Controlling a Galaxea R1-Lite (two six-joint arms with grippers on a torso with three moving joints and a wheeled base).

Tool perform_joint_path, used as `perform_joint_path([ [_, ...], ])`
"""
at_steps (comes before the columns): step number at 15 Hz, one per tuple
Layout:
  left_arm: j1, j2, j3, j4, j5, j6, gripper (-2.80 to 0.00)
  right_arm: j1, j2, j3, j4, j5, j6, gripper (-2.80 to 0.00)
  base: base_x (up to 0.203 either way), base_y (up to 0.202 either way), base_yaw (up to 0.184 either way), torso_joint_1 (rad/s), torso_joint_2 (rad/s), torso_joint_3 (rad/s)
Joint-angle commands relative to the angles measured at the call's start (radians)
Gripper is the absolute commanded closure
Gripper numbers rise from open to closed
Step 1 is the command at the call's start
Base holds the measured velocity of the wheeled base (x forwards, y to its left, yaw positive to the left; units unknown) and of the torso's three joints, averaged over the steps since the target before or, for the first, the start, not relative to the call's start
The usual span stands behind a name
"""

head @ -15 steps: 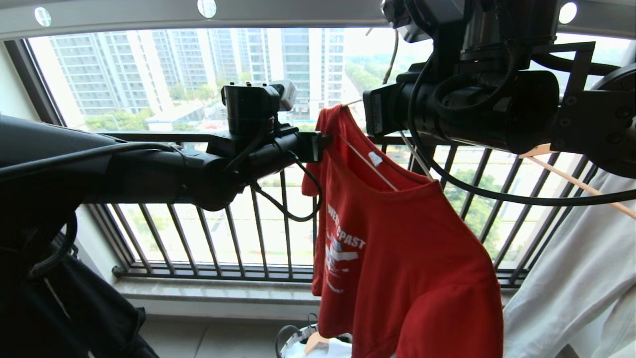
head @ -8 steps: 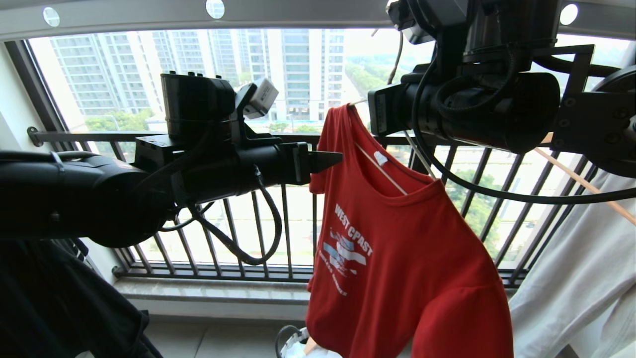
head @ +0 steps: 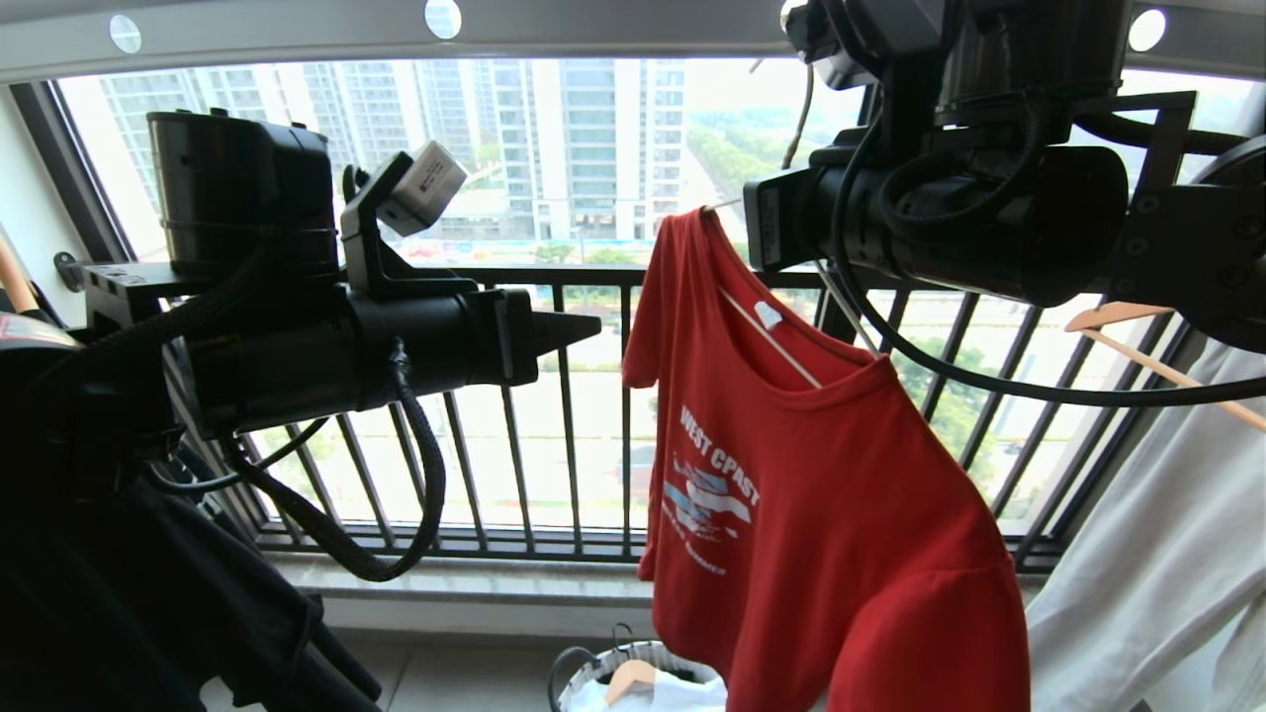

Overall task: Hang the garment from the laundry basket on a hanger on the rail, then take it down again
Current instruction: Take the clothes off the clothes rack

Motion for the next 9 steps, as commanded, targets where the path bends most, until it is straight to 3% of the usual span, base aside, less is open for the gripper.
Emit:
perform_joint_path([
  [1, 0.013, -0.023, -0.021, 0.006, -0.001, -0.003, 0.0, -0.003, -0.001, 0.016, -0.002, -0.002, -0.002, 0.0, 0.0, 0.0, 0.0, 0.0, 0.0, 0.0],
  [2, 0.012, -0.037, -0.025, 0.021, -0.002, -0.002, 0.0, -0.003, -0.002, 0.026, -0.005, -0.002, -0.002, -2.8, 0.0, 0.0, 0.0, 0.0, 0.0, 0.0],
  [5, 0.013, -0.036, -0.06, 0.079, -0.003, -0.003, 0.0, -0.003, -0.03, 0.056, -0.001, -0.003, -0.001, -2.8, 0.0, 0.0, 0.0, 0.0, 0.0, 0.0],
  [9, 0.013, -0.053, -0.071, 0.107, -0.003, -0.005, 0.0, -0.001, -0.205, 0.211, -0.004, 0.0, -0.001, -2.8, 0.0, 0.0, 0.0, 0.0, 0.0, 0.0],
])
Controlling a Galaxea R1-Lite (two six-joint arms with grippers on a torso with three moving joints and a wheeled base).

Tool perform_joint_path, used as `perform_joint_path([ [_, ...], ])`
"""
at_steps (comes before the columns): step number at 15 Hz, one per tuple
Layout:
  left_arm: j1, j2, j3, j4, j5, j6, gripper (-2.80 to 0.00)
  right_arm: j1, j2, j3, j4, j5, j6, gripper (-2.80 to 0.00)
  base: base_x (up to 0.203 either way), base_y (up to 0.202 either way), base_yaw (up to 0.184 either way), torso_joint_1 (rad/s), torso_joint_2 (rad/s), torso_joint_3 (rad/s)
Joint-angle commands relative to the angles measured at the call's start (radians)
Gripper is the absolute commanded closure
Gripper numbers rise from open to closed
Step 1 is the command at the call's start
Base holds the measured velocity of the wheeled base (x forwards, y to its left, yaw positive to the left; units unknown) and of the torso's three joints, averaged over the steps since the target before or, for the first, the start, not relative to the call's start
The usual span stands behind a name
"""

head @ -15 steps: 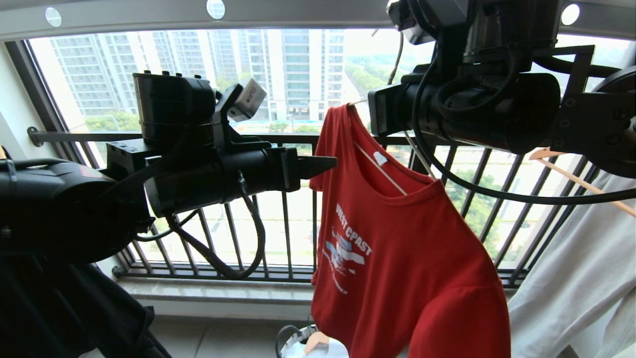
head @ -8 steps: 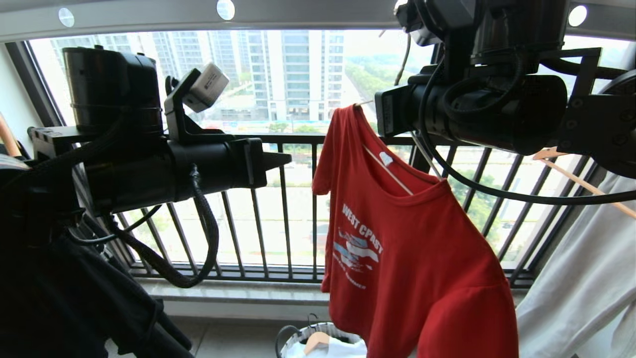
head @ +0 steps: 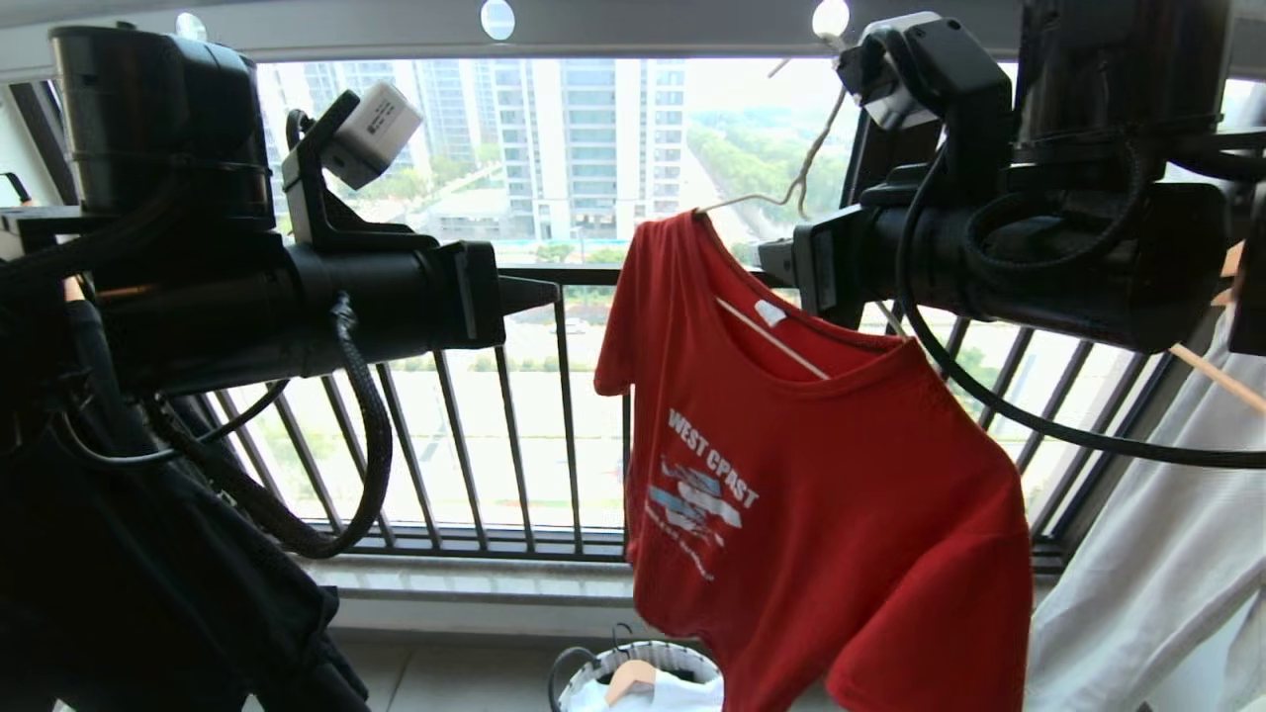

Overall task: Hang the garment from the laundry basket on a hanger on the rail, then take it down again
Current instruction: Take the clothes off the clothes rack

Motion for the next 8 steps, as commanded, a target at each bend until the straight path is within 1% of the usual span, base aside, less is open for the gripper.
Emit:
perform_joint_path([
  [1, -0.003, -0.004, 0.0, 0.002, -0.001, -0.002, 0.0, 0.002, -0.131, 0.08, -0.003, -0.001, -0.001, -2.8, 0.0, 0.0, 0.0, 0.0, 0.0, 0.0],
  [4, -0.017, -0.008, -0.017, 0.073, -0.007, -0.001, 0.0, 0.001, -0.349, 0.234, 0.001, -0.001, -0.004, -2.8, 0.0, 0.0, 0.0, 0.0, 0.0, 0.0],
  [7, -0.019, -0.061, 0.014, 0.101, -0.011, -0.002, 0.0, 0.0, -0.571, 0.382, 0.005, 0.002, -0.019, -2.8, 0.0, 0.0, 0.0, 0.0, 0.0, 0.0],
  [8, -0.03, -0.061, 0.022, 0.106, -0.024, -0.005, 0.0, -0.003, -0.639, 0.421, 0.009, 0.004, -0.026, 0.0, 0.0, 0.0, 0.0, 0.0, 0.0, 0.0],
])
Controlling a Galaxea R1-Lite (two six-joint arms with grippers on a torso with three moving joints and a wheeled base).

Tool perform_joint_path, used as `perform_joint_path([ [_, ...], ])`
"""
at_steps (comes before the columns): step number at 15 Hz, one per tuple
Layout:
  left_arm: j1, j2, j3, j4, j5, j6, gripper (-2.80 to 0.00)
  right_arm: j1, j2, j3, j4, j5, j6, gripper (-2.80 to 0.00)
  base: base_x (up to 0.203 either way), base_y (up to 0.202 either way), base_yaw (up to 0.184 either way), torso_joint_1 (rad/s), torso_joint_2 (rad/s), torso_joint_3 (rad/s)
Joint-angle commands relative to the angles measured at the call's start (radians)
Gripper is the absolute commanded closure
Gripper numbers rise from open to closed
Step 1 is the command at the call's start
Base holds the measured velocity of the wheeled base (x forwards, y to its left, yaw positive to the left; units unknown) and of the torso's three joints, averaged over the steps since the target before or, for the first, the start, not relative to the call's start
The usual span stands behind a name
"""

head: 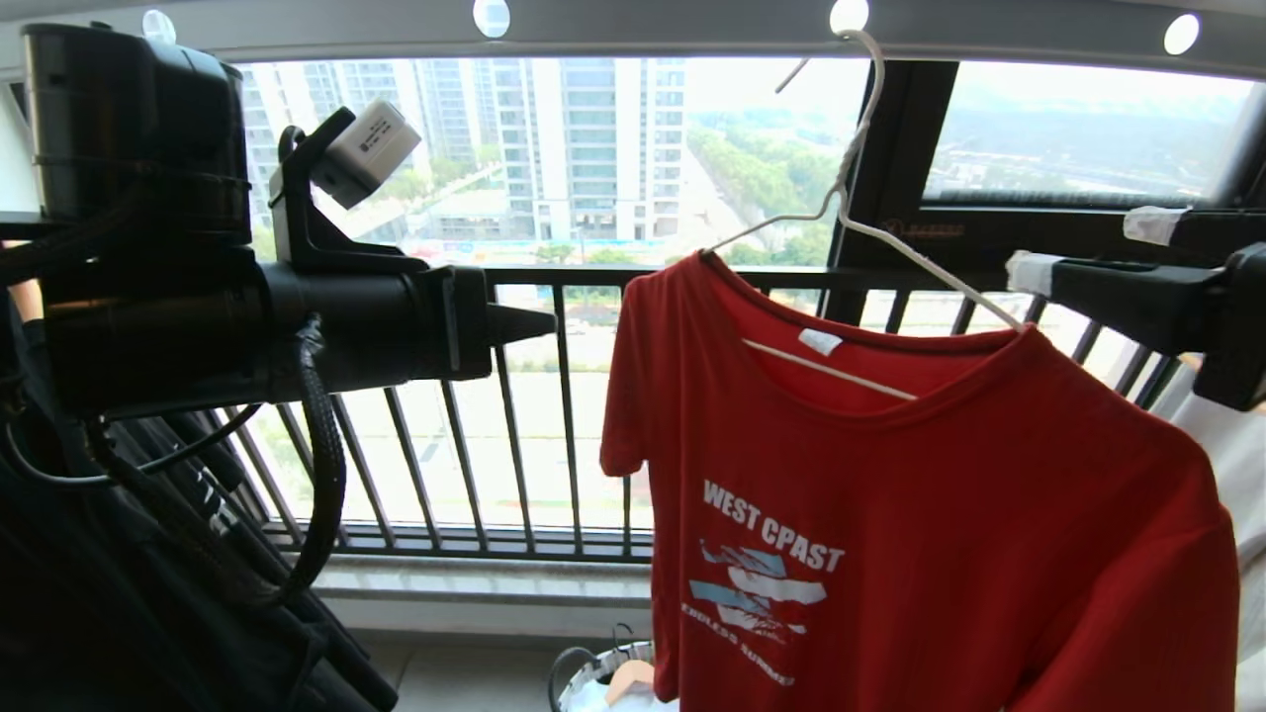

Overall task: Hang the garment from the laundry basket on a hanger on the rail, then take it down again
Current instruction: Take the clothes off the clothes rack

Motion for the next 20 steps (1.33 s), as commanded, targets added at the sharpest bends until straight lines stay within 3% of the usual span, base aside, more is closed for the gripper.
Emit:
perform_joint_path([
  [1, -0.01, -0.016, 0.016, -0.002, -0.004, -0.008, 0.0, -0.012, -0.184, 0.063, 0.009, 0.005, -0.005, 0.0, 0.0, 0.0, 0.0, 0.0, 0.0, 0.0],
  [3, -0.006, -0.044, 0.041, 0.0, 0.007, -0.015, 0.0, -0.086, -0.272, 0.095, 0.058, 0.042, -0.01, 0.0, 0.0, 0.0, 0.0, 0.0, 0.0, 0.0],
  [6, 0.018, -0.172, 0.18, -0.006, 0.031, -0.014, 0.0, -0.208, -0.391, 0.115, 0.105, 0.061, -0.008, 0.0, 0.0, 0.0, 0.0, 0.0, 0.0, 0.0],
  [7, 0.03, -0.223, 0.235, -0.007, 0.061, -0.015, 0.0, -0.262, -0.434, 0.13, 0.118, 0.066, -0.007, 0.0, 0.0, 0.0, 0.0, 0.0, 0.0, 0.0],
  [10, 0.085, -0.377, 0.336, -0.006, 0.237, -0.017, 0.0, -0.343, -0.549, 0.172, 0.171, 0.07, 0.01, 0.0, 0.0, 0.0, 0.0, 0.0, 0.0, 0.0],
  [12, 0.156, -0.53, 0.406, -0.003, 0.272, -0.018, 0.0, -0.389, -0.627, 0.194, 0.254, 0.07, 0.072, 0.0, 0.0, 0.0, 0.0, 0.0, 0.0, 0.0],
  [14, 0.259, -0.687, 0.464, 0.0, 0.288, -0.019, 0.0, -0.453, -0.678, 0.199, 0.32, 0.069, 0.133, 0.0, 0.0, 0.0, 0.0, 0.0, 0.0, 0.0],
  [16, 0.382, -0.832, 0.495, 0.029, 0.293, -0.026, 0.0, -0.521, -0.721, 0.198, 0.362, 0.067, 0.144, 0.0, 0.0, 0.0, 0.0, 0.0, 0.0, 0.0],
  [17, 0.44, -0.9, 0.483, 0.102, 0.288, -0.06, 0.0, -0.556, -0.734, 0.193, 0.386, 0.067, 0.145, 0.0, 0.0, 0.0, 0.0, 0.0, 0.0, 0.0],
  [19, 0.482, -0.984, 0.389, 0.304, 0.229, -0.165, 0.0, -0.614, -0.752, 0.19, 0.442, 0.066, 0.145, 0.0, 0.0, 0.0, 0.0, 0.0, 0.0, 0.0],
  [20, 0.496, -1.02, 0.365, 0.356, 0.205, -0.185, 0.0, -0.656, -0.757, 0.192, 0.462, 0.068, 0.144, 0.0, 0.0, 0.0, 0.0, 0.0, 0.0, 0.0],
])
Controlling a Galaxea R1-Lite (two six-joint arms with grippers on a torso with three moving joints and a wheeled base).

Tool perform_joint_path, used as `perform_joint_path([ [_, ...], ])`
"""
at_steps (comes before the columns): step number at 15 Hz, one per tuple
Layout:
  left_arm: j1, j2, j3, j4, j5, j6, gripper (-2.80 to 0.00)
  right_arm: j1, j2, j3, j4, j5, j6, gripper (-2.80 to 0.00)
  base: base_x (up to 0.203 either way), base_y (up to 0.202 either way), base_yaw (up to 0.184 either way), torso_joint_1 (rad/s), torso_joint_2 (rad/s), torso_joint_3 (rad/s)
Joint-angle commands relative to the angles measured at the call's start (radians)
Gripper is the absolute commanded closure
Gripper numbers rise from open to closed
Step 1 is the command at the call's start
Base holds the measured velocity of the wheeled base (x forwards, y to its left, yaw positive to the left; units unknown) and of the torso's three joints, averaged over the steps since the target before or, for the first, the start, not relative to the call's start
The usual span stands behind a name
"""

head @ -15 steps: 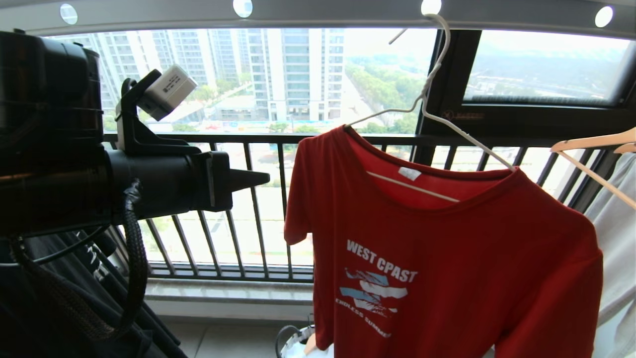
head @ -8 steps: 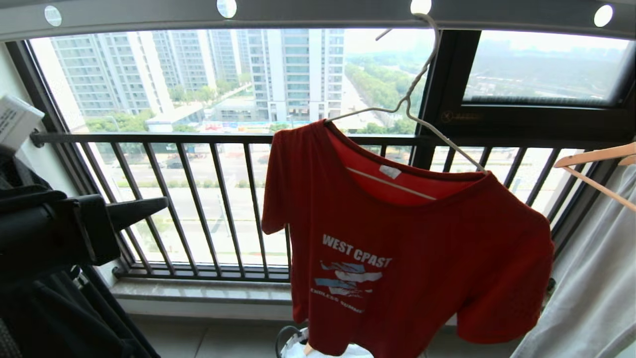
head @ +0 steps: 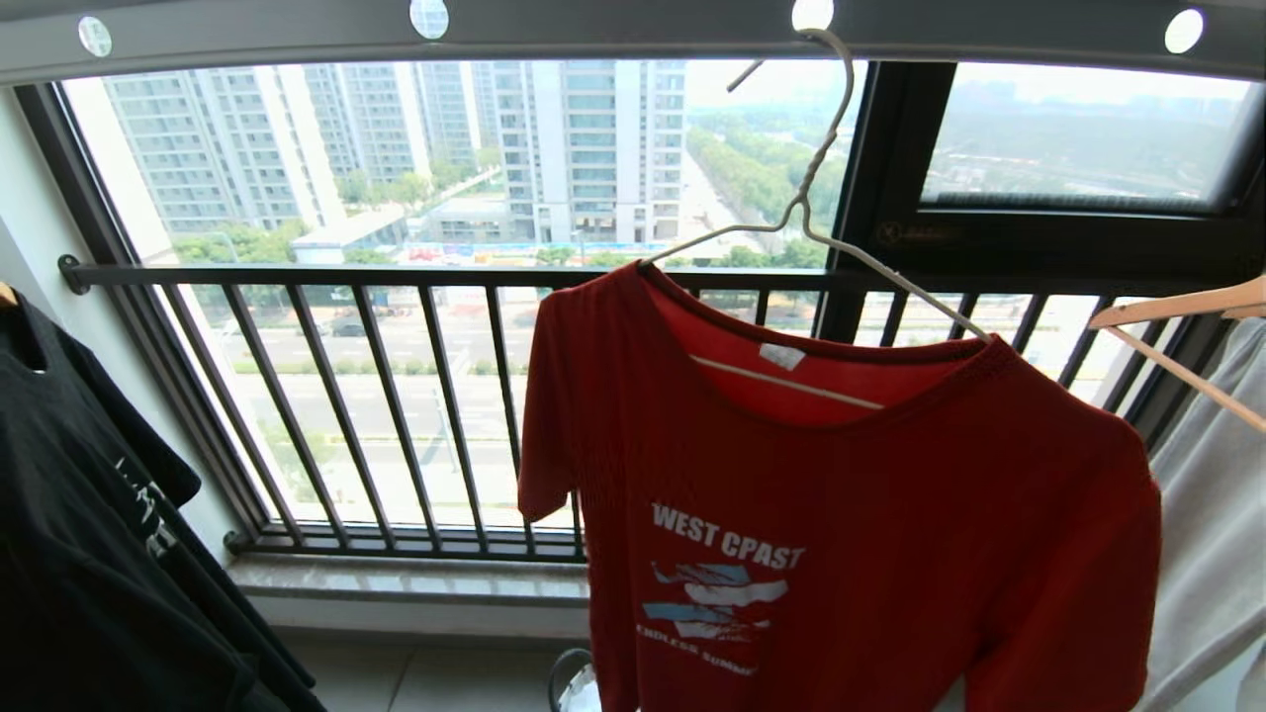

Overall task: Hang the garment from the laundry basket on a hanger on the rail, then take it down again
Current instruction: Take the clothes off the clothes rack

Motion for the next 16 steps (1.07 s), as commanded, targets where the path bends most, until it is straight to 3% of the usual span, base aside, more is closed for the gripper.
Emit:
perform_joint_path([
  [1, 0.036, -0.104, -0.038, 0.079, -0.029, -0.017, 0.0, -0.056, -0.026, 0.014, 0.018, 0.005, 0.0, 0.0, 0.0, 0.0, 0.0, 0.0, 0.0, 0.0],
  [3, 0.094, -0.145, -0.017, 0.113, -0.082, -0.023, 0.0, -0.059, -0.092, 0.097, 0.022, 0.015, -0.006, 0.0, 0.0, 0.0, 0.0, 0.0, 0.0, 0.0],
  [5, 0.108, -0.212, 0.079, 0.121, -0.136, -0.008, 0.0, -0.058, -0.158, 0.175, 0.019, 0.019, -0.028, 0.0, 0.0, 0.0, 0.0, 0.0, 0.0, 0.0],
  [8, 0.083, -0.305, 0.256, 0.116, -0.155, 0.164, 0.0, -0.041, -0.242, 0.295, 0.013, 0.092, -0.038, 0.0, 0.0, 0.0, 0.0, 0.0, 0.0, 0.0],
  [10, 0.064, -0.335, 0.348, 0.041, -0.159, 0.243, 0.0, -0.033, -0.313, 0.419, -0.016, 0.166, -0.065, 0.0, 0.0, 0.0, 0.0, 0.0, 0.0, 0.0],
  [13, 0.051, -0.378, 0.495, -0.076, -0.155, 0.462, 0.0, -0.03, -0.363, 0.689, -0.255, 0.227, -0.111, 0.0, 0.0, 0.0, 0.0, 0.0, 0.0, 0.0],
  [14, 0.051, -0.391, 0.529, -0.087, -0.153, 0.503, 0.0, -0.03, -0.368, 0.761, -0.334, 0.244, -0.125, 0.0, 0.0, 0.0, 0.0, 0.0, 0.0, 0.0],
  [16, 0.051, -0.411, 0.592, -0.103, -0.142, 0.526, 0.0, -0.029, -0.375, 0.848, -0.431, 0.288, -0.145, 0.0, 0.0, 0.0, 0.0, 0.0, 0.0, 0.0],
])
